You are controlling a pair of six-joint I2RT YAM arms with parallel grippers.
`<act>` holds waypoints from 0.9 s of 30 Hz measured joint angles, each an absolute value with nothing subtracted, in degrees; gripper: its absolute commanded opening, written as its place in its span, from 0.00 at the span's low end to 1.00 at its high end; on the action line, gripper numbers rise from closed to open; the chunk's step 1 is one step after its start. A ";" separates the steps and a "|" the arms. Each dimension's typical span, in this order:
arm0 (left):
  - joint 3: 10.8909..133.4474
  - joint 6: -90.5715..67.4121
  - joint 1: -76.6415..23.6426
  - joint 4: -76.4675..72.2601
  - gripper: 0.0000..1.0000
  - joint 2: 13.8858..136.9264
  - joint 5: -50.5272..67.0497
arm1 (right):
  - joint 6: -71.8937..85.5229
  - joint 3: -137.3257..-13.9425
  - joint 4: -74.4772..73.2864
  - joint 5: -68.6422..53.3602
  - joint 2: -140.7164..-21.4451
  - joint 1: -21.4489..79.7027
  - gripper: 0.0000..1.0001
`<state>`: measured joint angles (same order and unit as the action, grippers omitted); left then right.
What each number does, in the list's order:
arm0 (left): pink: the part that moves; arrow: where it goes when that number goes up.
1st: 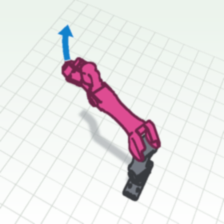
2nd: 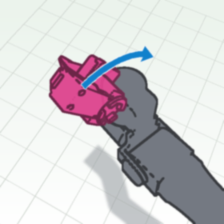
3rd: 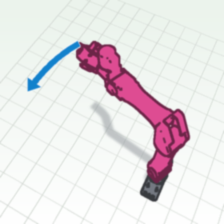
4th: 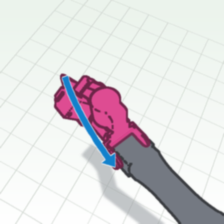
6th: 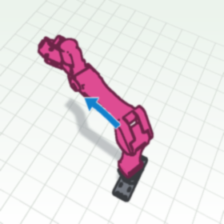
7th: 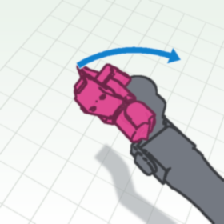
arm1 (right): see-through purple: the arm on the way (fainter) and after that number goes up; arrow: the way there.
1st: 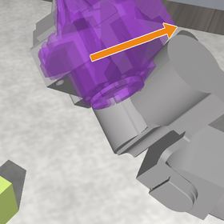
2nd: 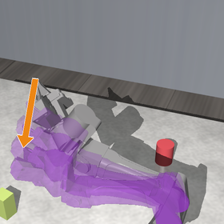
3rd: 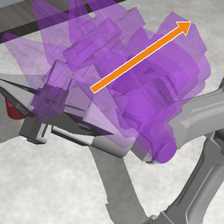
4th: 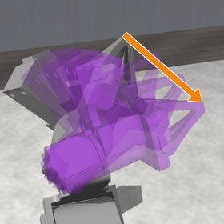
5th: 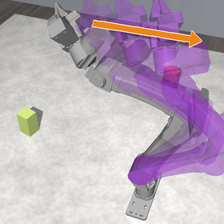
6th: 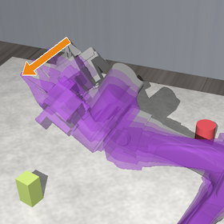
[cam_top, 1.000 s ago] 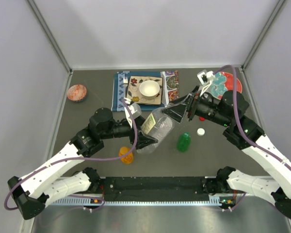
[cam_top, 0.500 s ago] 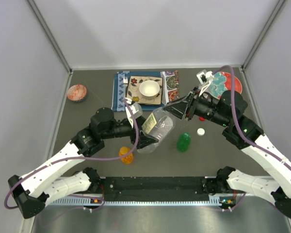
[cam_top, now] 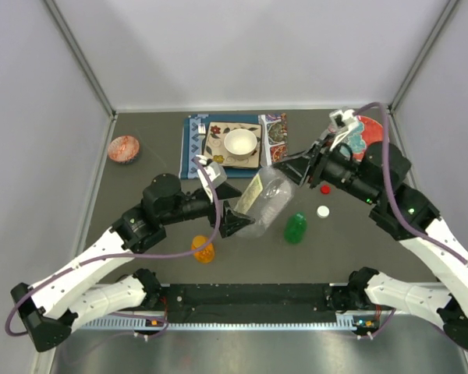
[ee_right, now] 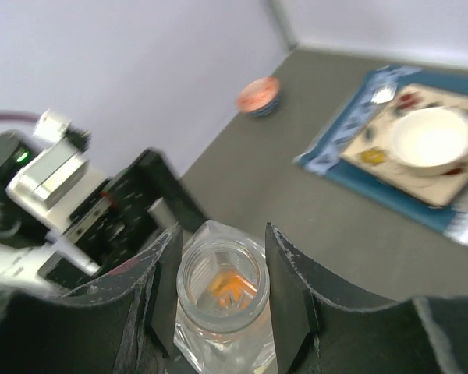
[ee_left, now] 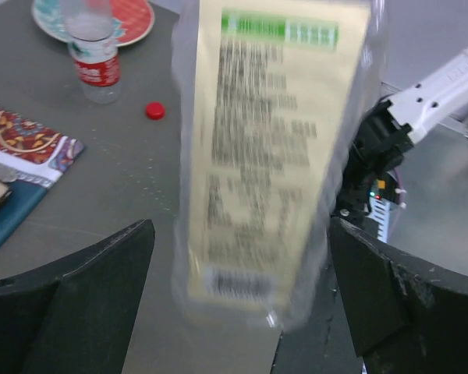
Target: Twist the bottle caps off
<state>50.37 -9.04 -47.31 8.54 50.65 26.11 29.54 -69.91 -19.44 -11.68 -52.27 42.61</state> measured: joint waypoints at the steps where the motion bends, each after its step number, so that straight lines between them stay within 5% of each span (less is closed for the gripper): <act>1: 50.37 -9.08 -47.29 8.78 0.99 50.22 24.71 | 28.42 -71.85 -21.63 -8.97 -52.34 42.59 0.00; 7: 50.33 -9.26 -47.05 12.25 0.99 44.31 16.29 | 22.44 -84.09 -31.64 12.47 -53.06 42.59 0.00; 15: 49.19 -9.28 -47.00 13.69 0.99 34.35 12.38 | 16.45 -85.06 -36.99 45.45 -52.47 40.27 0.00; 27: 43.13 -12.10 -47.00 13.34 0.99 31.97 14.11 | 22.39 -64.12 -35.48 51.42 -53.82 17.37 0.00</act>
<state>43.13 -12.10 -47.00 13.34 31.97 14.11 22.39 -64.12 -35.48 51.42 -53.82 17.37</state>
